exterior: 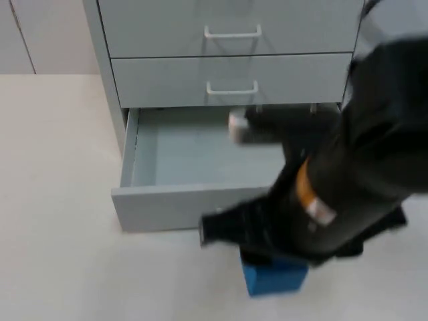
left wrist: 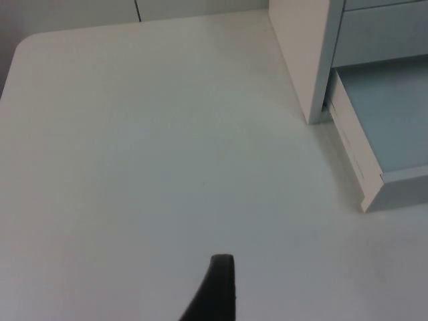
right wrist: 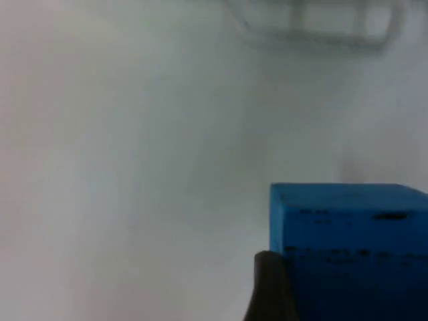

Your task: Open the drawer with the left hand, place the block into the drawer with the right hand, then close the drawer with the left hand.

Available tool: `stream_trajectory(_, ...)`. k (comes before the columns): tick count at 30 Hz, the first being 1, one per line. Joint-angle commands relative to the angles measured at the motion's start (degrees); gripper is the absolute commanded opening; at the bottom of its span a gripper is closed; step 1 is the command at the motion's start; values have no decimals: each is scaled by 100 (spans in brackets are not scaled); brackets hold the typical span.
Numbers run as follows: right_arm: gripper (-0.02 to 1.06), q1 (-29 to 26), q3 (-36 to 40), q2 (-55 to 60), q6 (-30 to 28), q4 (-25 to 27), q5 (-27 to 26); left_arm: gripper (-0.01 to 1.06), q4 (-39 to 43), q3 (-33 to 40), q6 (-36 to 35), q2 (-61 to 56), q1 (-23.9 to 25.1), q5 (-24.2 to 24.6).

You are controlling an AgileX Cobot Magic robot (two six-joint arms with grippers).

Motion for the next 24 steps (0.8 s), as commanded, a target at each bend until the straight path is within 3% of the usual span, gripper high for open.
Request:
stream_trajectory(1,0,-14,-10,-551,-397,-210,35,83,-15,17,11,-21,16,4)
stream_trajectory(4,0,-35,-10,-1006,-461,-559,170,83,-25,17,11,-21,16,-11)
stream_trajectory(8,0,-35,-10,-1402,-339,-1438,853,83,-39,17,11,-21,16,-11)
stream_trajectory(11,0,-151,-10,-1402,-321,-1555,953,83,-39,17,11,-21,16,-11)
stream_trajectory(15,0,-559,-10,-1338,-321,-1543,583,83,-39,17,11,-21,16,-11)
stream_trajectory(19,0,-1323,-10,-1253,-361,-1522,-140,83,-39,17,11,-21,16,-11)
stream_trajectory(24,0,-1650,-10,-934,-435,-1575,-770,83,-38,17,11,-21,16,-66)
